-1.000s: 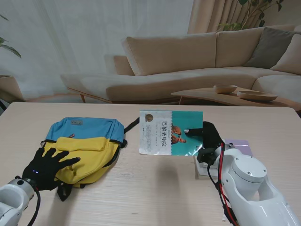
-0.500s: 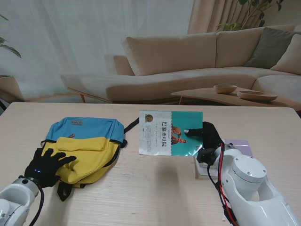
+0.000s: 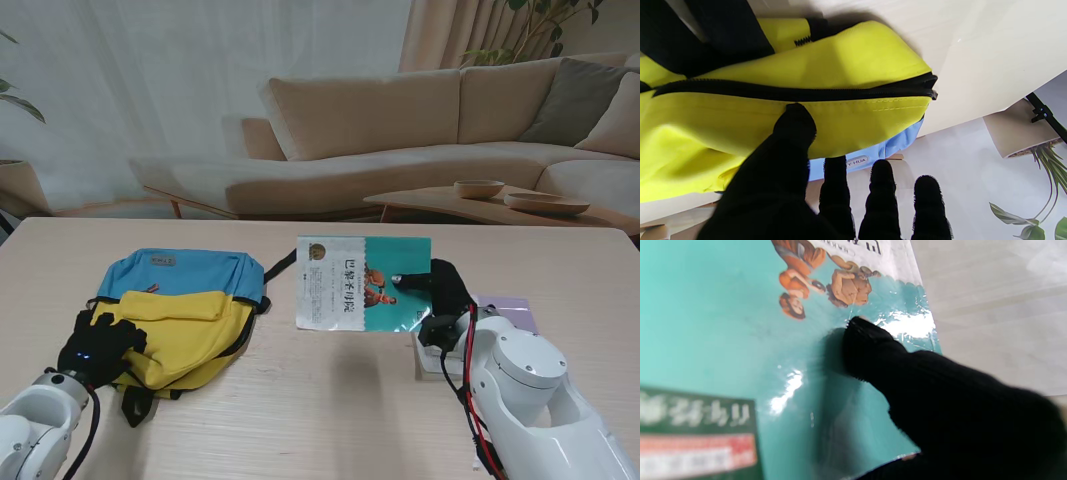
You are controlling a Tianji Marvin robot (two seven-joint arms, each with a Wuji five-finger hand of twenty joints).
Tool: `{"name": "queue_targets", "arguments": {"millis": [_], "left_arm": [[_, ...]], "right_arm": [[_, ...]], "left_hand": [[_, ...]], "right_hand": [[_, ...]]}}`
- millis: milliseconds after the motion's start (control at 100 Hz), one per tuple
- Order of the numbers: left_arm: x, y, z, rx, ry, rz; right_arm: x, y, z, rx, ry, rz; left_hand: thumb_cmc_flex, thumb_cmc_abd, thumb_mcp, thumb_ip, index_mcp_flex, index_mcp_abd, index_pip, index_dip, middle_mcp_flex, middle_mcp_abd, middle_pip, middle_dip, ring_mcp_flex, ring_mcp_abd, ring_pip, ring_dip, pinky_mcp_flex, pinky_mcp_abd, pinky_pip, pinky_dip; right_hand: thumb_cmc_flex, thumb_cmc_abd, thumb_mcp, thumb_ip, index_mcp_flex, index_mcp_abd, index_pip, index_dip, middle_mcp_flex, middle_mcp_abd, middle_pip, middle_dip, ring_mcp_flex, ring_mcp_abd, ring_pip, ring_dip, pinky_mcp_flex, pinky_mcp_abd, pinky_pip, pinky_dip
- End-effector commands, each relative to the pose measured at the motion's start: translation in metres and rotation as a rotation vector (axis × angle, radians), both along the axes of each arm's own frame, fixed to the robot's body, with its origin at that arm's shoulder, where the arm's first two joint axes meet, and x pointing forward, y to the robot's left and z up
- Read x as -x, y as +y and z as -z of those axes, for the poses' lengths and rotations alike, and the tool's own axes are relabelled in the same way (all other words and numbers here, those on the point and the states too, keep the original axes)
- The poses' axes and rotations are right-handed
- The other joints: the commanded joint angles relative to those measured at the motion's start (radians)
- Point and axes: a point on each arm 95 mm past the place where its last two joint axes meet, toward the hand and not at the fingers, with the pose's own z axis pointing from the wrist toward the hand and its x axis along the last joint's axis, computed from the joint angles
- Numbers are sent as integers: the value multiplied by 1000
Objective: Pack books into the school bag then zip close the school bag
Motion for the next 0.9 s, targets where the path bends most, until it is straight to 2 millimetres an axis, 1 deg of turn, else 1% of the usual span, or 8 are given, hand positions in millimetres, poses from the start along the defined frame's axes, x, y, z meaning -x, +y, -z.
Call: {"name": "queue_targets", "arguments": {"millis": [0, 300, 400, 570, 590, 630, 700, 890], "left_arm": [[1, -2, -1, 30, -3, -11], [-2, -6, -16, 140, -90, -6], [-3, -10, -23, 173, -115, 2], [-5, -17, -36, 239, -141, 23], [-6, -19, -38, 249, -145, 25], [-7, -21, -41, 272, -149, 28], [-8, -25, -47, 314, -147, 32], [-12, -40, -63, 431, -163, 44]], "right_arm": [[1, 5, -1, -15, -8, -18], [2, 6, -1, -5, -7, -18], [2, 6, -1, 5, -7, -21], [3, 7, -1, 26, -1, -33], [3, 7, -1, 28, 0, -34], [3, 8, -1, 30, 4, -35], [3, 8, -1, 37, 10, -42], [3, 10, -1, 79, 32, -60]], "left_hand": [[80, 64, -51, 11, 55, -26, 84, 56, 18, 23, 13, 9, 21, 27, 18, 16, -17, 39, 40, -21], [123, 76, -92, 23, 136, -92, 133, 182, 146, 27, 42, 24, 137, 60, 78, 42, 36, 75, 146, 5], [121, 72, -85, 21, 153, -104, 109, 222, 244, 52, 37, 198, 211, 83, 133, 70, 81, 96, 267, 20], [134, 73, -84, 21, 162, -98, 108, 254, 432, 88, 16, 283, 340, 137, 233, 105, 166, 122, 443, 48], [134, 72, -85, 21, 164, -96, 108, 258, 466, 76, 23, 293, 364, 147, 256, 114, 182, 125, 471, 54], [137, 73, -86, 20, 166, -95, 105, 262, 514, 99, 53, 303, 420, 169, 307, 134, 221, 139, 528, 67], [153, 81, -100, 22, 162, -84, 106, 278, 567, 101, 130, 287, 483, 197, 379, 157, 272, 165, 619, 81], [173, 79, -104, 25, 164, -51, 108, 288, 631, 123, 304, 289, 612, 242, 549, 217, 379, 228, 767, 135]], "right_hand": [[121, 75, 135, -5, 206, -173, 175, 125, 3, 6, 32, 8, 66, -2, 24, 2, 47, -2, 28, -14], [119, 83, 131, -5, 198, -174, 168, 124, 0, 8, 31, 3, 66, 0, 25, 2, 45, -6, 29, -14], [119, 86, 128, -5, 194, -175, 165, 122, -3, 9, 31, 2, 65, 1, 25, 2, 49, -5, 33, -13], [120, 88, 126, -4, 190, -173, 160, 116, -4, 14, 33, -3, 67, 3, 30, 3, 51, -9, 36, -13], [120, 89, 126, -4, 190, -173, 160, 116, -5, 14, 33, -3, 68, 3, 30, 3, 53, -9, 38, -12], [121, 88, 126, -4, 190, -173, 161, 115, -6, 15, 34, -4, 68, 5, 32, 4, 53, -10, 40, -12], [121, 88, 126, -4, 188, -171, 160, 114, -8, 16, 35, -5, 67, 5, 35, 4, 53, -10, 42, -11], [120, 89, 126, -4, 185, -167, 161, 110, -8, 20, 39, -9, 68, 7, 41, 5, 56, -15, 49, -10]]}}
